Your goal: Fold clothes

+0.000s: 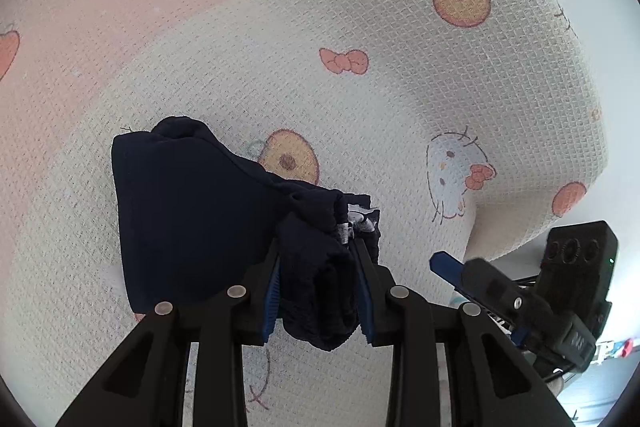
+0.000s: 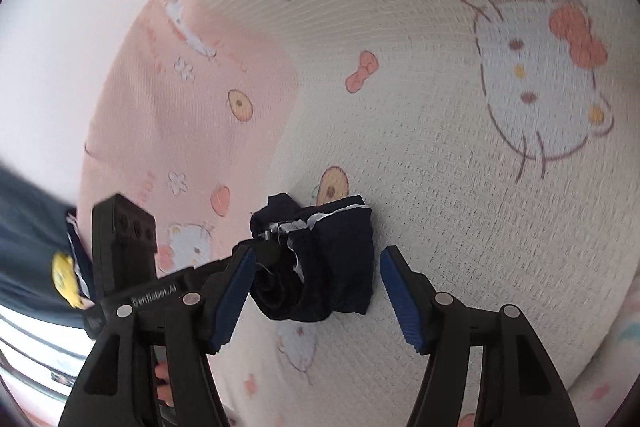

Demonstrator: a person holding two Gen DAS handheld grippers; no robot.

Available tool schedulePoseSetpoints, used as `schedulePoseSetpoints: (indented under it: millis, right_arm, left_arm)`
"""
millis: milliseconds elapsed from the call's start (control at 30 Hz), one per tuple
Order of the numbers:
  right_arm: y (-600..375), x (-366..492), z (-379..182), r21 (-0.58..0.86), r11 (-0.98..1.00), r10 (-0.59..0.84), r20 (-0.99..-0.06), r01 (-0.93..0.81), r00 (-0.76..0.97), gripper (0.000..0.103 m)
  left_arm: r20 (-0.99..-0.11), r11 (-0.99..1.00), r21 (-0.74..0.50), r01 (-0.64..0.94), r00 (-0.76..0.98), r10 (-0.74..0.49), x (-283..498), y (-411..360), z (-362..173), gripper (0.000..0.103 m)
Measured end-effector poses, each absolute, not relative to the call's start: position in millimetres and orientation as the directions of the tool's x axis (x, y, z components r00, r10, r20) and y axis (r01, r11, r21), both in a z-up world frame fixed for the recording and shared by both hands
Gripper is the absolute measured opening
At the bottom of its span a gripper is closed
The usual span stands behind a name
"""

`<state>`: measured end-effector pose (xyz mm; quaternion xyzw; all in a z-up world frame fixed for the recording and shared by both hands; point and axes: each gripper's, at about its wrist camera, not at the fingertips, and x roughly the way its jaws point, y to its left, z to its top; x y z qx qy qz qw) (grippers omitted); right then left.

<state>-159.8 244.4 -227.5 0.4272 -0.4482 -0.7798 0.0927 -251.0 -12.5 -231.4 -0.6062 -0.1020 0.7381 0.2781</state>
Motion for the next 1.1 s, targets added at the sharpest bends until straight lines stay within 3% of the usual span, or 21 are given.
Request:
schedulePoseSetpoints:
  millis: [167, 233, 267, 367, 833, 967, 1100]
  right_arm:
    - [232.2, -173.8, -247.3, 0.766, -0.565, -0.541, -0.625, -0.307, -0.563, 0.064]
    - [226.4, -173.6, -245.9, 0.736, -0.594, -0.505, -0.656, -0.324, -0.561, 0.047]
    - [223.3, -173.1, -241.0, 0.731, -0.608, -0.496, -0.655, -0.31, -0.571, 0.043]
    - [212.9, -177.3, -231.0, 0.741, -0.627, -0.528, -0.632, -0.242, -0.568, 0.043]
    - [182.1, -197.5, -239.1, 0.672, -0.706, -0.508, -0.699, -0.222, -0.504, 0.042]
    - [175.7, -199.4, -236.6, 0.658, -0.73, -0.497, -0.698, -0.186, -0.517, 0.017]
    - [167.8, -198.2, -232.3, 0.639, -0.756, -0.487, -0.694, -0.142, -0.53, 0.011]
  left_arm:
    - [-0.835, -0.821, -0.494, -0.286, -0.106, 0.539, -252.5, -13.4, -230.9, 0.028]
    - [-0.832, -0.816, -0.498, -0.292, -0.104, 0.545, -252.5, -15.0, -230.2, 0.028]
    - [-0.831, -0.816, -0.499, -0.293, -0.103, 0.546, -252.6, -15.9, -230.3, 0.028]
    - [-0.829, -0.813, -0.505, -0.291, -0.1, 0.55, -253.0, -18.2, -231.2, 0.028]
    - [-0.829, -0.799, -0.517, -0.307, -0.053, 0.557, -256.2, -21.1, -237.9, 0.028]
    - [-0.828, -0.795, -0.522, -0.31, -0.042, 0.56, -257.7, -23.9, -241.2, 0.028]
    - [-0.804, -0.774, -0.564, -0.287, -0.025, 0.595, -260.6, -29.7, -243.1, 0.028]
